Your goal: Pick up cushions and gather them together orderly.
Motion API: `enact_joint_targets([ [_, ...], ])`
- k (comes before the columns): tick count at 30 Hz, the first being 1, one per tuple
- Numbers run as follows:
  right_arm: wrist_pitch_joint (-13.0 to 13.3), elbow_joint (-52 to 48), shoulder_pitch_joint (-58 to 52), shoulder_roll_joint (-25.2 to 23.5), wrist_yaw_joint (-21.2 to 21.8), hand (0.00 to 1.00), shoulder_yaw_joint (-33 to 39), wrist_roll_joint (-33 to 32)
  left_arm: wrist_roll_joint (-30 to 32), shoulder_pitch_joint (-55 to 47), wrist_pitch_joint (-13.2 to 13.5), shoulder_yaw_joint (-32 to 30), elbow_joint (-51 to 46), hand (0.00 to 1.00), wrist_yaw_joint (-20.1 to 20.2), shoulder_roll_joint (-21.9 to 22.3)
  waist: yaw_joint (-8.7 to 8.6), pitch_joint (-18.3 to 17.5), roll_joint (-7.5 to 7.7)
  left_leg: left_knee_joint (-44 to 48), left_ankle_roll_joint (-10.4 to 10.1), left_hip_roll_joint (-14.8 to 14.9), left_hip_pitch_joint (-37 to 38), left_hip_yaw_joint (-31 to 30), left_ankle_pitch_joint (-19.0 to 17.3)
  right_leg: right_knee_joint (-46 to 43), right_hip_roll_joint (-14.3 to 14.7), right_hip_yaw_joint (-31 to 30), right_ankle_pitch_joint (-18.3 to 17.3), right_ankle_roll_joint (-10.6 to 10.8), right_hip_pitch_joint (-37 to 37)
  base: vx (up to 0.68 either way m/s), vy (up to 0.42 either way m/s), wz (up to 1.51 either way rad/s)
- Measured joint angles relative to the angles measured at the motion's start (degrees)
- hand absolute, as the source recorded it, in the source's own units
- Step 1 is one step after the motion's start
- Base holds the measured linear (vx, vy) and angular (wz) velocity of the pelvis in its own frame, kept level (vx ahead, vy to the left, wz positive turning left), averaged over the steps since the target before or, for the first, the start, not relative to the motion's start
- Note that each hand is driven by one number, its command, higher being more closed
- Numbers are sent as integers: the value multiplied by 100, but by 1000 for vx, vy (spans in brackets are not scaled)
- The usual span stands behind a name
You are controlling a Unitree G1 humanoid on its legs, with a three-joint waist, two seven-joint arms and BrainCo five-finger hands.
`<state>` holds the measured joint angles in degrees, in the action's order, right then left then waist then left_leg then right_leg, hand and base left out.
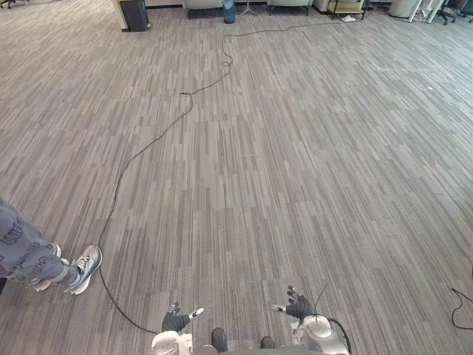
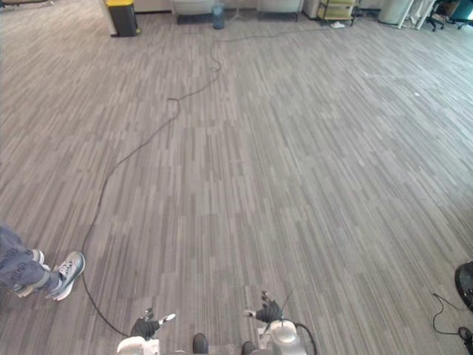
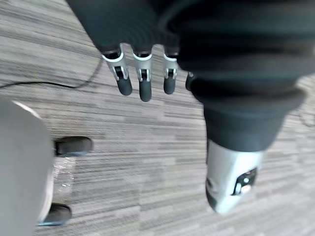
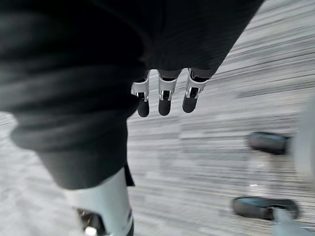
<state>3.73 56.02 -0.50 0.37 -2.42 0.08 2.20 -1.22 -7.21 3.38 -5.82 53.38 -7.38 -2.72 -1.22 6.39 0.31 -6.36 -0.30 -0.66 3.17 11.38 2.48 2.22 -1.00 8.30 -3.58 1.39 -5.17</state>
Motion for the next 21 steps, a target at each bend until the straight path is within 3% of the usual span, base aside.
enact_joint_targets([
  [21, -150, 603, 193, -23, -110, 0, 1657, -738, -46, 266, -65, -222, 470, 0, 43, -51, 18, 138, 44, -1, 75, -209, -35, -272, -163, 9, -180, 344, -221, 175, -102, 33, 6, 8],
])
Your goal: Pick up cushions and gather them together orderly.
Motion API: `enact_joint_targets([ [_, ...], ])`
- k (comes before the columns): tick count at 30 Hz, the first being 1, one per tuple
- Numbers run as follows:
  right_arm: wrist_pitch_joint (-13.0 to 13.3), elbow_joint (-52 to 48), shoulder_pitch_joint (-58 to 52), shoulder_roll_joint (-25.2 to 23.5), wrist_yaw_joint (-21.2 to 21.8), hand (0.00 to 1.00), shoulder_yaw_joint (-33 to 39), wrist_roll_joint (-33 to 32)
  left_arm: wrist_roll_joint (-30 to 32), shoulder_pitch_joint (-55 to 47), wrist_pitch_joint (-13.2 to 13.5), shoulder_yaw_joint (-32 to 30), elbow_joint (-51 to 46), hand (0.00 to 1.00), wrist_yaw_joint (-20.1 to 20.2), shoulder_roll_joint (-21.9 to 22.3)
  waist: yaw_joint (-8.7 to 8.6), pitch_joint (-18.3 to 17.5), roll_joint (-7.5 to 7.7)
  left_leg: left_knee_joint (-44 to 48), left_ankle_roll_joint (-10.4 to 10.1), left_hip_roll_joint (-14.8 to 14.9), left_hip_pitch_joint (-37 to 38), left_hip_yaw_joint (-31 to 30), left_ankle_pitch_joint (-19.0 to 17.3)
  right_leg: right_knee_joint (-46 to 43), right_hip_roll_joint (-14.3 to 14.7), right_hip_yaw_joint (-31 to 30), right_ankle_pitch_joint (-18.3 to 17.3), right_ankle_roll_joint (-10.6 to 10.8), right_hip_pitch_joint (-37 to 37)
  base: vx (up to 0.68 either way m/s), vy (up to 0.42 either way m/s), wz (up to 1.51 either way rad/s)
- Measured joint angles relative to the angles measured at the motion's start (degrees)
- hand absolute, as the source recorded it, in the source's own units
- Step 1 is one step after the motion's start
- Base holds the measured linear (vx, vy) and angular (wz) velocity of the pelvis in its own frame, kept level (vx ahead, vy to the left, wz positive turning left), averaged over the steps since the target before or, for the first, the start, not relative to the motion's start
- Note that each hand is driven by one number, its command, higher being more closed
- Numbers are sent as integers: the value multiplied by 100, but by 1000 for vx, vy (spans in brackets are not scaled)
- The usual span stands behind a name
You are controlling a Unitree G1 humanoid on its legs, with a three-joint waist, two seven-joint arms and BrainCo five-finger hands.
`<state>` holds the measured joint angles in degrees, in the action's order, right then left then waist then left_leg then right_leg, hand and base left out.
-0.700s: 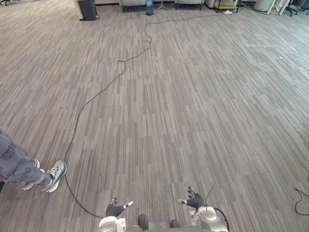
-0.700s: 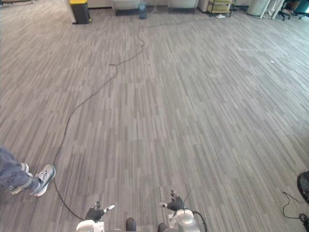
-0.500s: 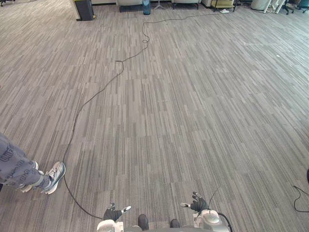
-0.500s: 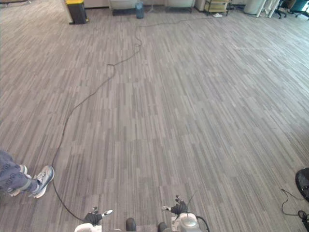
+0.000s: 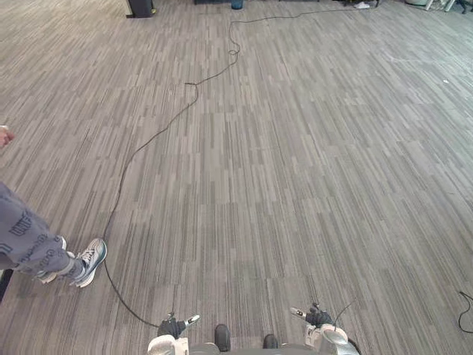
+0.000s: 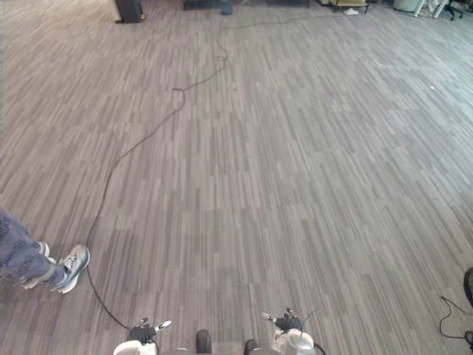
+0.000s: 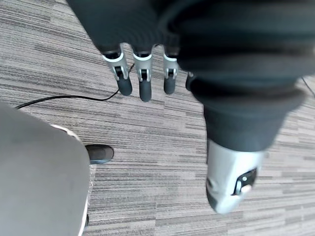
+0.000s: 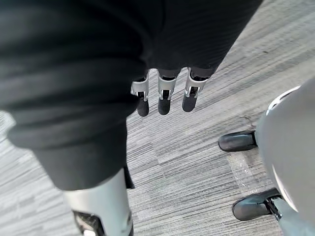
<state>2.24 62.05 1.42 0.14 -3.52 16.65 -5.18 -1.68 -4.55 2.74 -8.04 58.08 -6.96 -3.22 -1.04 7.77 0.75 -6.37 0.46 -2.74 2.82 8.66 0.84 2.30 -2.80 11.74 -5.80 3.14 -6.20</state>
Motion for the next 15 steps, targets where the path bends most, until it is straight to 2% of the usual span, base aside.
enact_joint_targets([
  [6, -3, 63, 48, -31, -1, 0, 130, -222, 46, 82, -65, 15, 109, 0, 2, -16, 17, 2, 10, 2, 2, -78, 133, 7, 6, -17, -62, 41, -6, 10, -165, 92, 16, 6],
  [15, 0, 206, 127, -18, 2, 0, 303, -464, 45, 87, -70, 18, 112, 0, 64, -26, 10, 29, -30, 2, -13, -12, 76, -76, 16, -177, -24, 177, -6, 9, -79, 0, -25, 7],
])
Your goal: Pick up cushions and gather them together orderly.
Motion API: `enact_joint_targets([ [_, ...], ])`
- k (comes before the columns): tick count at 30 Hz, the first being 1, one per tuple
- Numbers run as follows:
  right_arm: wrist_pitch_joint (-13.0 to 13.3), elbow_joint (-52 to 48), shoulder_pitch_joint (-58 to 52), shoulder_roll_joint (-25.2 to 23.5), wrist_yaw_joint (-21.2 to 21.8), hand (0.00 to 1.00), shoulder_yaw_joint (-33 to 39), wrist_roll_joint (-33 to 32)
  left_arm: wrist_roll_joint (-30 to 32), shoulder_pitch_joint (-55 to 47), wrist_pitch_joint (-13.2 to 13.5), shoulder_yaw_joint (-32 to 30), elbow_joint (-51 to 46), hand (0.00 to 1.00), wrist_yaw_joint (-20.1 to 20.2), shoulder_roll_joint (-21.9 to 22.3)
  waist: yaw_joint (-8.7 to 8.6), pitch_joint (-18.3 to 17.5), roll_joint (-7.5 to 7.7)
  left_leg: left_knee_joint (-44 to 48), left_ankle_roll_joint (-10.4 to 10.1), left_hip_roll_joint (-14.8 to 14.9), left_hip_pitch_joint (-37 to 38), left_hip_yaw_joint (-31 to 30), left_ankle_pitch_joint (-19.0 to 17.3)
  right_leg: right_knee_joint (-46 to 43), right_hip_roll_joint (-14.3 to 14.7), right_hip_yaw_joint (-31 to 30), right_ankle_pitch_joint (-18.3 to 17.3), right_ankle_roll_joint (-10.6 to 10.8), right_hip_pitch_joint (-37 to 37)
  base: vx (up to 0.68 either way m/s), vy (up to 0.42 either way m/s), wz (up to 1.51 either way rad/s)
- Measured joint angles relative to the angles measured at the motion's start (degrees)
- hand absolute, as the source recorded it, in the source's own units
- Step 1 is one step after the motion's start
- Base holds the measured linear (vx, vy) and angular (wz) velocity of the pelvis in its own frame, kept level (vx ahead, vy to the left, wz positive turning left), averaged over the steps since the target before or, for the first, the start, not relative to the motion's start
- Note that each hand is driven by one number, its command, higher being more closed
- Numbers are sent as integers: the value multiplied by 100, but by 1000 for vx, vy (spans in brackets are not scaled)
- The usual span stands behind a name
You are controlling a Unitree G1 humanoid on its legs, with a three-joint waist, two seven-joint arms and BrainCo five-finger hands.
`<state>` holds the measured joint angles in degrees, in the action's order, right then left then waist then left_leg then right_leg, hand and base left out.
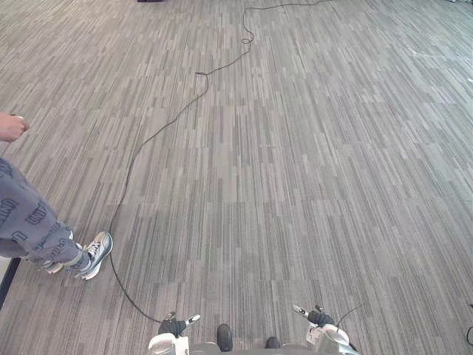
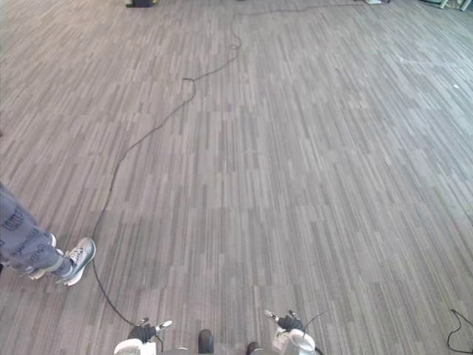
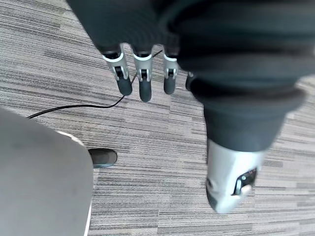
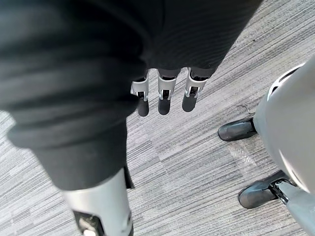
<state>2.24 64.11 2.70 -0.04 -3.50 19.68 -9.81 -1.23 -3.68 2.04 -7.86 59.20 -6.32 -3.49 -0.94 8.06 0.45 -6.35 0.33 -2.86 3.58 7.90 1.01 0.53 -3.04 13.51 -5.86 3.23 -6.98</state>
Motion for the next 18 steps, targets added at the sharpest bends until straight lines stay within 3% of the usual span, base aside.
enact_joint_targets([
  [5, 7, -3, 38, 14, 0, 0, 50, -51, -8, 51, 1, -2, -9, 0, 9, 0, -10, 98, -10, 19, -14, 11, -162, -77, 42, -81, 6, 161, -27, -36, 132, -65, -13, 18],
  [8, 12, -24, 52, -10, 0, 0, 51, -148, -11, 82, 4, -8, -59, 0, 16, -23, -2, 197, 71, 84, -6, -55, -250, -54, -11, -235, -90, 233, -299, -42, 169, -95, -6, 18],
  [10, 16, -51, 52, -14, -1, 0, 105, -149, -25, 95, 9, -32, -218, 0, 29, -22, 8, 285, 110, 959, -11, -24, -689, 62, -383, -354, -173, 318, -357, -46, 250, -78, -8, 22],
  [14, 32, -585, -184, -76, -49, 0, 165, -151, -126, 66, 28, -302, -525, 0, 26, 124, 107, 458, 12, 2950, -159, 418, -1463, 735, -1228, -830, -185, 400, -747, -115, 216, -72, 61, 10],
  [17, 56, -706, -258, -93, -122, 0, 198, -151, -143, 77, 43, -368, -590, 0, 23, 150, 112, 457, -38, 3620, 75, 794, -1869, 942, -1677, -1021, -263, 435, -955, -16, 219, 71, 172, 13],
  [18, 55, -705, -258, -101, -131, 0, 198, -151, -142, 80, 55, -410, -645, 0, 23, 165, 114, 456, -17, 3522, 48, 908, -2017, 920, -1654, -1020, -353, 435, -997, 53, 207, 175, 227, 6],
])
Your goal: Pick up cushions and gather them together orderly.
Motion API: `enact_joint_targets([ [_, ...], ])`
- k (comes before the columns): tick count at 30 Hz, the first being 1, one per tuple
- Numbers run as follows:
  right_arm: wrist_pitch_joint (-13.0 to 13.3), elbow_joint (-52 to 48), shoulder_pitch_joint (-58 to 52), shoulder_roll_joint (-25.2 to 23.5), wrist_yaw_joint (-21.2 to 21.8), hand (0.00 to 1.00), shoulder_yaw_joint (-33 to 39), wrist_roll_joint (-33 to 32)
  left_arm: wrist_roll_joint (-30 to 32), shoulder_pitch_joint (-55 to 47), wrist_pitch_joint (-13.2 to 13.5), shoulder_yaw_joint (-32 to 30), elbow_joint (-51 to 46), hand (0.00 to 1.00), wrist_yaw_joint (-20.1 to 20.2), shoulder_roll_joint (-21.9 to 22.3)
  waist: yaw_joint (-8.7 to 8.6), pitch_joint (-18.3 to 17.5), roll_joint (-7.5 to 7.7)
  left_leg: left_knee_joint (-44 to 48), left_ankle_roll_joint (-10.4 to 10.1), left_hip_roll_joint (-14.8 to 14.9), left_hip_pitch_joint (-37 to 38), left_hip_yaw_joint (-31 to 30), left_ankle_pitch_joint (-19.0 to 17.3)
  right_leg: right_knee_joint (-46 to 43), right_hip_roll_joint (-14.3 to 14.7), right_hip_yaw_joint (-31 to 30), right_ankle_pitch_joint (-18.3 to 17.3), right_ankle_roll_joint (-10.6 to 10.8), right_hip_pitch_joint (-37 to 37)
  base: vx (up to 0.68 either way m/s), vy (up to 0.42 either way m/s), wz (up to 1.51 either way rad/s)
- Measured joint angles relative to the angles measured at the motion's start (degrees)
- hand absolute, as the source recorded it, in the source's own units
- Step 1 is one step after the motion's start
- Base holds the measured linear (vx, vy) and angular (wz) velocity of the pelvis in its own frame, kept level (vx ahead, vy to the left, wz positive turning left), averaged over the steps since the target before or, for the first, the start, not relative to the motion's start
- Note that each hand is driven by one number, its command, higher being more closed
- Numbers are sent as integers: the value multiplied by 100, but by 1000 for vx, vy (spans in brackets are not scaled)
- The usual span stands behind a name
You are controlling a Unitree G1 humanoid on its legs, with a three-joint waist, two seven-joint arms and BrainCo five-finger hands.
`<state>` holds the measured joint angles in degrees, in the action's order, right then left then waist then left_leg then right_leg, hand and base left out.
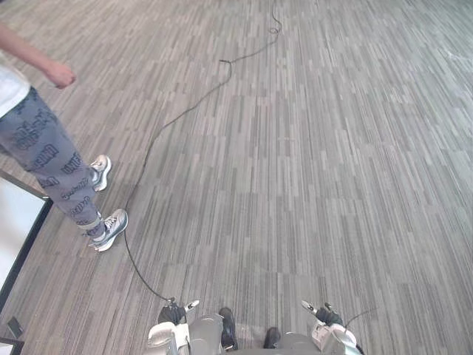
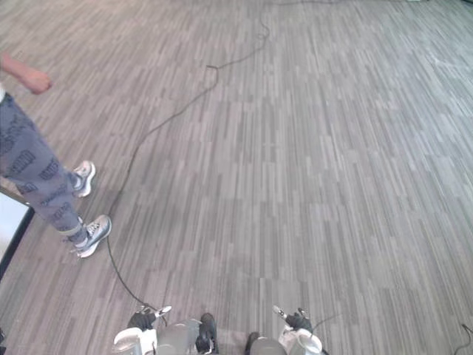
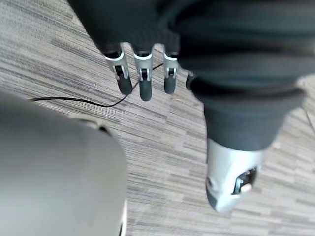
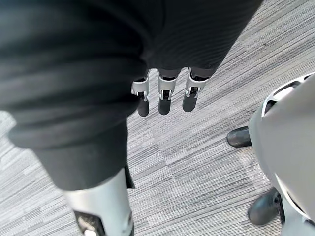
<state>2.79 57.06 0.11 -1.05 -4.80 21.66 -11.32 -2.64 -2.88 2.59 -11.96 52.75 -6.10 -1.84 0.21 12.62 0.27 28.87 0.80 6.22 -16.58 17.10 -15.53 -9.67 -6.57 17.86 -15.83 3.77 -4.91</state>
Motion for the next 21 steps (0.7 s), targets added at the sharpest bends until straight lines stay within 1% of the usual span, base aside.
enact_joint_targets([
  [1, 0, 5, -1, -2, -6, 0, 0, 1, 1, -7, 16, -8, -34, 0, -4, -5, 6, -6, 19, -246, -126, 31, -88, -48, 118, 8, -103, -7, -37, 62, -1, 248, 280, 6],
  [2, -3, 10, -21, -5, -15, 0, -6, 1, 3, -10, 49, -7, -36, 0, -13, -21, 18, -33, 67, -487, -267, -29, -147, 36, 576, 54, -285, -37, -81, 141, -14, 282, 295, 2],
  [3, -4, 23, -29, 19, -21, 0, -41, 2, 4, -13, 52, 11, -16, 0, -28, 2, 33, -122, 83, -638, -132, -229, -110, 129, 577, 196, -415, -160, -67, 192, -11, 271, 245, 3],
  [4, -3, 24, -32, 12, -21, 0, -52, 3, 5, -12, 53, 12, -7, 0, -35, 2, 39, -206, 104, -696, -85, -313, -130, 199, 540, 297, -446, -276, -33, 166, 19, 410, 228, -10],
  [5, -6, 29, -2, -90, -9, 0, -46, 5, -19, -2, 56, -2, -9, 0, -49, -2, 92, -210, 142, -649, 106, -371, -141, 354, 440, 307, -448, -487, 153, 196, 21, 432, 208, -21],
  [6, -6, 22, 0, -151, -1, 0, -46, 5, -26, -1, 52, 1, -23, 0, -59, -6, 185, -228, 170, -646, 179, -405, -80, 449, 377, 273, -500, -571, 218, 229, 5, 529, 239, -38],
  [7, -6, 20, -5, -218, 17, 0, -47, 6, -26, -2, 50, 13, -27, 0, -61, -7, 268, -251, 207, -691, 287, -476, 113, 596, 279, 71, -615, -730, 319, 377, 16, 418, 206, -31],
  [8, -4, 3, -23, -250, 24, 0, -46, 9, -25, -7, 47, 29, -23, 0, -61, 3, 279, -260, 214, -762, 357, -535, 320, 657, 221, -379, -698, -873, 345, 427, 106, 394, 206, -28],
  [9, -2, -4, -29, -259, 30, 0, -49, 10, -25, -22, 49, 91, -30, 0, -65, 4, 283, -264, 210, -848, 384, -565, 490, 693, 166, -839, -754, -963, 371, 480, 244, 358, 185, -23],
  [10, 12, -46, -30, -265, 34, 0, -73, 15, -28, -37, 52, 252, -24, 0, -73, -38, 283, -276, 217, -1040, 376, -620, 776, 729, 66, -1945, -845, -1117, 508, 654, 675, 336, 166, -23],
  [11, 14, -153, -38, -260, 35, 0, -146, 18, -35, -34, 49, 385, -1, 0, -74, -87, 247, -269, 237, -1211, 350, -673, 1039, 726, -8, -2917, -922, -1231, 806, 640, 1121, 397, 167, -12],
  [12, 21, -228, -37, -258, 38, 0, -190, 18, -37, -28, 45, 510, 57, 0, -74, -148, 178, -247, 263, -1371, 351, -706, 1319, 712, -43, -3758, -1005, -1245, 936, 575, 1415, 323, 103, -2],
  [13, 31, -252, -34, -242, 38, 0, -226, 18, -37, -18, 42, 531, 107, 0, -71, -158, 148, -217, 263, -1478, 339, -712, 1538, 703, -73, -4221, -1022, -1190, 889, 496, 1574, 322, 63, -9],
  [14, 72, -353, -33, -195, 40, 0, -279, 17, -38, -8, 35, 521, 185, 0, -80, -151, 79, -149, 187, -1728, 273, -683, 2032, 703, -118, -4940, -997, -978, 708, 253, 1910, 315, 29, -16],
  [15, 77, -410, -27, -177, 41, 0, -286, 18, -37, -6, 34, 518, 207, 0, -81, -144, 22, -129, 164, -1882, 237, -649, 2286, 705, -139, -5139, -948, -797, 585, 184, 2090, 378, 9, -13],
  [16, 99, -447, -10, -157, 43, 0, -289, 17, -36, 10, 38, 518, 271, 0, -81, -151, -39, -112, 130, -2041, 182, -569, 2548, 690, -169, -5088, -807, -518, 352, 105, 2417, 388, -44, 4],
  [17, 133, -442, 60, -104, 46, 0, -295, 18, -36, 95, 36, 515, 367, 0, -78, -162, -89, -45, 107, -2114, 176, -473, 2709, 686, -173, -4691, -657, -227, 151, -32, 2629, 332, -68, 15],
  [18, 138, -411, 107, -51, 48, 0, -298, 15, -36, 206, 35, 516, 419, 0, -75, -150, -143, -18, 78, -2151, 175, -377, 2792, 671, -173, -4048, -533, 74, 118, -98, 2827, 361, -100, 22],
  [19, 147, -372, 134, -5, 48, 0, -338, 16, -33, 251, 37, 518, 423, 0, -75, -137, -169, -3, 52, -2197, 175, -312, 2853, 629, -172, -3417, -406, 250, 203, -141, 2950, 307, -89, 37],
  [20, 138, -302, 141, 70, 46, 0, -404, 16, -21, 319, 40, 520, 427, 0, -61, -137, -233, 8, 64, -2252, 173, -261, 2923, 507, -171, -2026, -182, 374, 654, -179, 3080, 442, -149, 50],
  [21, 140, -195, 138, 103, 50, 0, -437, 16, -14, 332, 41, 520, 429, 0, -45, -138, -300, 39, 114, -2320, 172, -284, 3034, 374, -171, -1132, -77, 349, 1087, -170, 3083, 514, -197, 70],
])
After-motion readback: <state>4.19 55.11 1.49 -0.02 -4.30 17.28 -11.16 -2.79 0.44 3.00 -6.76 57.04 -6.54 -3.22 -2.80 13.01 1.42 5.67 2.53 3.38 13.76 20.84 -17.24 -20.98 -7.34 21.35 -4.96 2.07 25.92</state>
